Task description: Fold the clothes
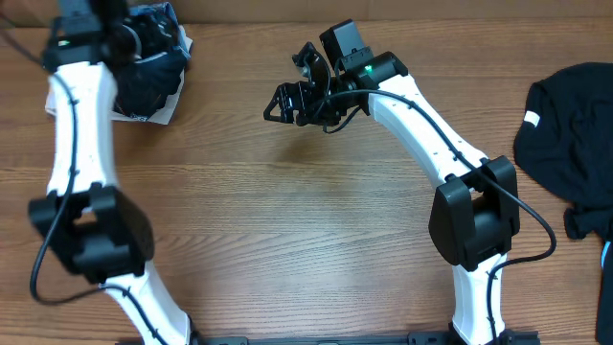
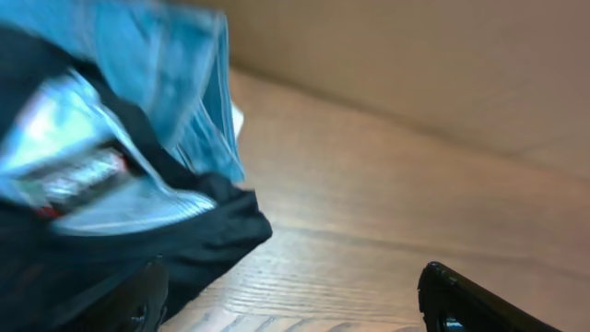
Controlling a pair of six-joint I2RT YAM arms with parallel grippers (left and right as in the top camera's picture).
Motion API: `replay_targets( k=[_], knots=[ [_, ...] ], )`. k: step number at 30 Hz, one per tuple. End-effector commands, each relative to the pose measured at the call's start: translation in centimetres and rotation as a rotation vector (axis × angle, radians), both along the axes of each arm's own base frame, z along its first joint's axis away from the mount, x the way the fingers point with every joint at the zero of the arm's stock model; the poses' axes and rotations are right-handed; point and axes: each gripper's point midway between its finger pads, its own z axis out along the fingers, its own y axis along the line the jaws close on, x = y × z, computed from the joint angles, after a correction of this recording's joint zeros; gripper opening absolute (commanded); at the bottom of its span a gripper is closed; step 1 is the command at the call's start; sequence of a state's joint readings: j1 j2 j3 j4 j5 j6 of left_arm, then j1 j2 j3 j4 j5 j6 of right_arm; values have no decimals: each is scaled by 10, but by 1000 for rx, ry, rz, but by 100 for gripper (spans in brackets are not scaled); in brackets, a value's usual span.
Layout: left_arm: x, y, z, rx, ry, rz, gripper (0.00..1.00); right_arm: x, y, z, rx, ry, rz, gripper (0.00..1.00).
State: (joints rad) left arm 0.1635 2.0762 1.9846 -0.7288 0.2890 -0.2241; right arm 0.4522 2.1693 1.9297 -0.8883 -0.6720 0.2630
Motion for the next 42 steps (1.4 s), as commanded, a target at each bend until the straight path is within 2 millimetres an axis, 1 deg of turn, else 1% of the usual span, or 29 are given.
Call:
replay_targets(
  k=[1, 3, 7, 10, 12, 15, 16, 18, 19, 22, 23, 28, 35, 38, 42],
  knots=[
    [6, -7, -42, 108, 72, -37, 88, 1, 0, 13, 6, -37, 8, 93],
    [7, -11, -55, 188, 94, -73, 88, 0, 0, 12, 2, -45, 19, 93],
    [7, -14, -63, 391, 122, -110, 86, 0, -1, 12, -2, -42, 18, 93],
    [7, -22, -61, 574, 133, -160, 85, 0, -1, 11, -2, -42, 18, 93],
    [7, -27, -56, 707, 141, -167, 86, 0, -1, 12, -1, -43, 18, 93],
    [5, -35, -50, 839, 152, -173, 87, 0, -1, 11, -2, -45, 21, 93],
    [3, -40, -49, 877, 160, -201, 88, 0, -1, 11, -3, -43, 21, 93],
    [0, -46, -49, 945, 179, -238, 94, -1, -1, 11, -5, -39, 21, 93],
    [-1, -45, -47, 975, 186, -225, 96, -2, -2, 10, -6, -43, 27, 93],
    [-6, -37, -39, 1067, 215, -164, 97, -4, -4, 8, -19, -42, 37, 93],
    [-8, -33, -37, 1091, 225, -146, 99, -4, -5, 7, -28, -39, 34, 93],
    [-8, -25, -36, 1110, 233, -117, 98, -10, -10, 1, -62, -42, 64, 93],
    [2, -16, -40, 1117, 215, -95, 98, -9, -13, -1, -82, -43, 56, 93],
    [4, -15, -54, 1117, 234, -111, 98, -9, -13, -1, -82, -43, 56, 93],
    [6, -13, -85, 1140, 293, -164, 98, -8, -12, 0, -78, -51, 55, 93]
  ],
)
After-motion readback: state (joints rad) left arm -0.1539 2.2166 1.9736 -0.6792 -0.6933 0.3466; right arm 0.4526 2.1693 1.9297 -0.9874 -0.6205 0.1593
